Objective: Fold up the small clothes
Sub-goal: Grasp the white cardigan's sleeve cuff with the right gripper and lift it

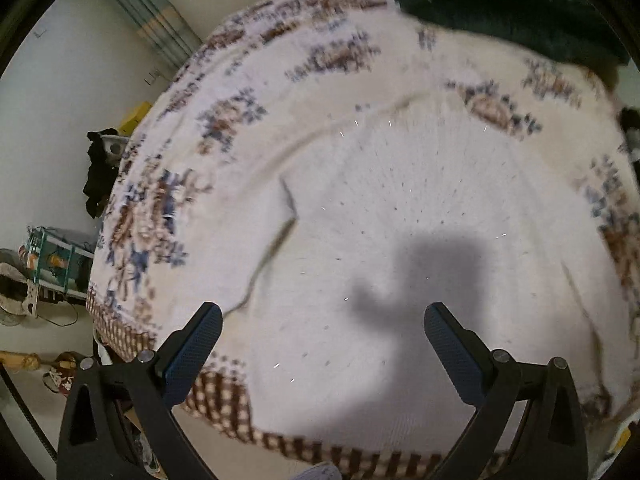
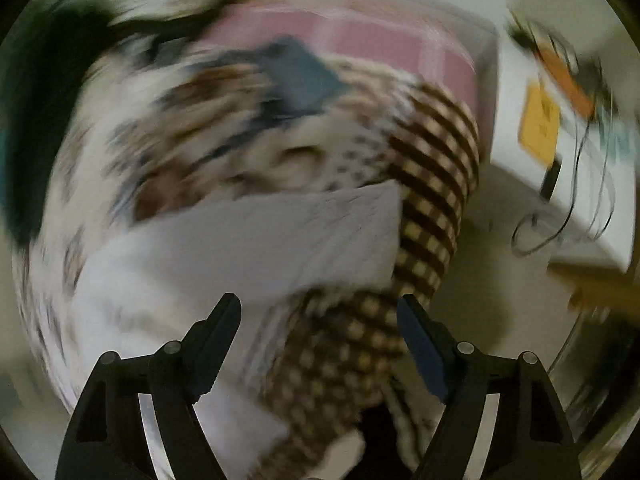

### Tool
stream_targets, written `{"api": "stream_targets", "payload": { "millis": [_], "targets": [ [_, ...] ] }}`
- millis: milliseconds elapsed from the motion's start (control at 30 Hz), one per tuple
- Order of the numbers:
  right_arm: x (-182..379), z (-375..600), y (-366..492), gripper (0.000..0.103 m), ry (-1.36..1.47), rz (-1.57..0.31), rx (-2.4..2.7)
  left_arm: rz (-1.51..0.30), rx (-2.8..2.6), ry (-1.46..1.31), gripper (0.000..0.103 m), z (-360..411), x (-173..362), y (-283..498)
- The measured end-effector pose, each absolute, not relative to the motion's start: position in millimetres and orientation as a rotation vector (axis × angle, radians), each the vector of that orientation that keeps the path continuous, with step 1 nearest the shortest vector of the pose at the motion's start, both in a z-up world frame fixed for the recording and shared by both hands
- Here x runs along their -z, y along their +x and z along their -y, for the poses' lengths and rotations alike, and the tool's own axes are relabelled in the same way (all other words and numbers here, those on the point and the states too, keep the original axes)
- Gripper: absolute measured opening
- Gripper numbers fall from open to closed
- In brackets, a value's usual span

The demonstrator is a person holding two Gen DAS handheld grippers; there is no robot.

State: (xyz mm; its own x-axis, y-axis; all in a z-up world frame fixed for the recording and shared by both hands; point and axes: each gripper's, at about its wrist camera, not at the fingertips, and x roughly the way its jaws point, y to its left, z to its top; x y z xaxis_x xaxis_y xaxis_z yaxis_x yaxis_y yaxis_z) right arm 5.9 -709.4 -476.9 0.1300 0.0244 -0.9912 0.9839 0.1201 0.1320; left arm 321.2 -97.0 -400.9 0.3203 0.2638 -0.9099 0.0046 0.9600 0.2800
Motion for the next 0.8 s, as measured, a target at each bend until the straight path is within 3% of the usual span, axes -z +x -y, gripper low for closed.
{"api": "stream_targets", "payload": {
  "millis": [167, 300, 333, 367, 400, 567, 800],
  "targets": [
    [569, 747, -11, 0.082, 1.271, -1.286, 1.123, -1.299, -0.222, 0.273, 0.103, 108, 474, 347],
    [593, 747, -7, 0.079, 1.26, -1.289, 1.064, -1.326, -0.234, 0.286, 0.103, 113, 509, 361],
    [592, 745, -4, 0.056, 1.228, -1.277, 1.052, -1.337, -0.235, 0.29, 0.103, 112, 518, 364],
    [588, 741, 1, 0.041, 1.169, -1.287, 1.057, -1.345, -0.235, 0.291, 0.103, 112, 522, 366],
    [581, 736, 5, 0.008, 1.124, -1.286, 1.056, -1.352, -0.232, 0.291, 0.103, 111, 527, 367],
    [528, 726, 19, 0.007, 0.917, -1.207, 1.1, -1.352, -0.218, 0.269, 0.103, 105, 529, 374],
    [448, 721, 84, 0.007, 0.933, -1.081, 0.971, -1.334, -0.238, 0.179, 0.103, 72, 515, 382]
  ]
}}
